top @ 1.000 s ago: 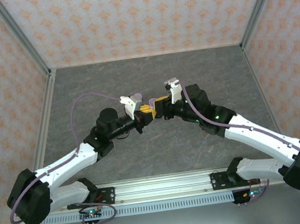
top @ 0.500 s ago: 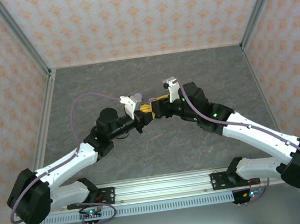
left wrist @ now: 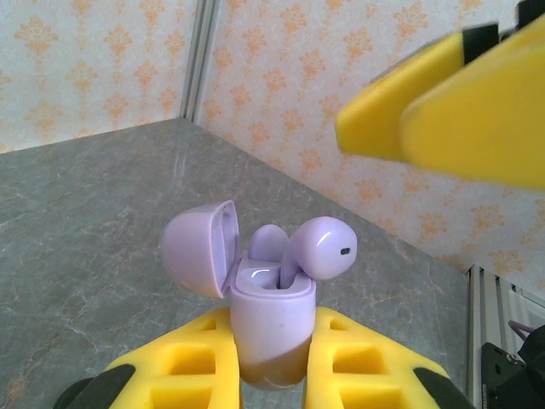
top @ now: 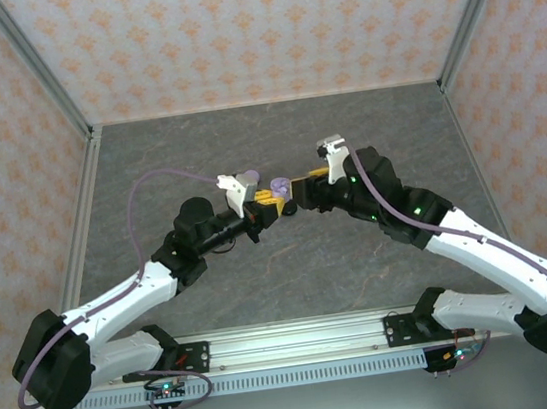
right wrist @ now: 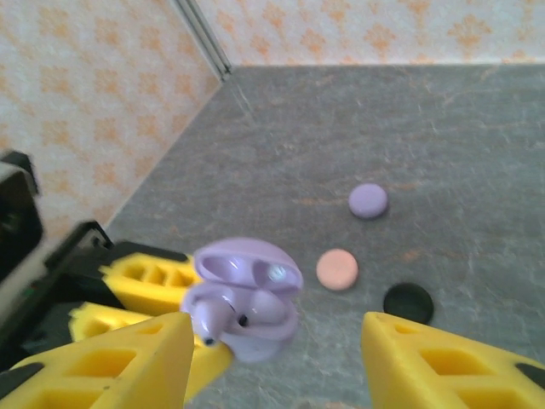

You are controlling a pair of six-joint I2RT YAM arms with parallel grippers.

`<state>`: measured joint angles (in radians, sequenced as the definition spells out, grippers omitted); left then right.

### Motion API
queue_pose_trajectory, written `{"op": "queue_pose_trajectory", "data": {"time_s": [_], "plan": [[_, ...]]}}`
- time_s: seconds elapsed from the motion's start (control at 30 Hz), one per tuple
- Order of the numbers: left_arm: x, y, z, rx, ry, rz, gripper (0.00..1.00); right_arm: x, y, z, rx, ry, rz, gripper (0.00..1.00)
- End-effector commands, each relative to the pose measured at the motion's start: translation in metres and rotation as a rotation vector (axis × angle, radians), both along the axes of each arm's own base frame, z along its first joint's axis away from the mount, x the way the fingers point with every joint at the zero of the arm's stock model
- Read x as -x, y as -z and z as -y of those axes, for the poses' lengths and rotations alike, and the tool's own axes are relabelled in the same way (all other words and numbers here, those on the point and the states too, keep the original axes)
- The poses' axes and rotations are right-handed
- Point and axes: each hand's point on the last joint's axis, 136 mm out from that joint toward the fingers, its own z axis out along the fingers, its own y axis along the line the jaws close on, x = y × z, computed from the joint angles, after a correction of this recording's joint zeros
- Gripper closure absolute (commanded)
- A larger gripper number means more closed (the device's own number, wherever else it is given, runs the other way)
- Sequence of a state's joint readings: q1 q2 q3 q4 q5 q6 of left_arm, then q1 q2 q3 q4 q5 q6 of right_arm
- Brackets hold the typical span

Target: Insert wireless bluetooth earbuds into charging case

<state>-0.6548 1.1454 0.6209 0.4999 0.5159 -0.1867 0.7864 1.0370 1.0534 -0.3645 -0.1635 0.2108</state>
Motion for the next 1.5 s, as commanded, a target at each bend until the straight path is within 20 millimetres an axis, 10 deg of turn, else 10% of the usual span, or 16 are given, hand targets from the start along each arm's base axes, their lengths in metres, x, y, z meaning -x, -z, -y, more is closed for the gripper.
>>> {"op": "queue_pose_trajectory", "data": {"time_s": [0.0, 1.47], "plan": [[0.003, -0.023, 0.0, 0.051, -0.001, 0.059, 0.98, 0.002, 0.017, 0.012, 0.076, 0.03, -0.041, 0.48], [0.002, -0.021, 0.001, 0.042, 0.003, 0.054, 0.98, -0.004, 0.007, -0.032, -0.021, -0.107, -0.063, 0.45]]}}
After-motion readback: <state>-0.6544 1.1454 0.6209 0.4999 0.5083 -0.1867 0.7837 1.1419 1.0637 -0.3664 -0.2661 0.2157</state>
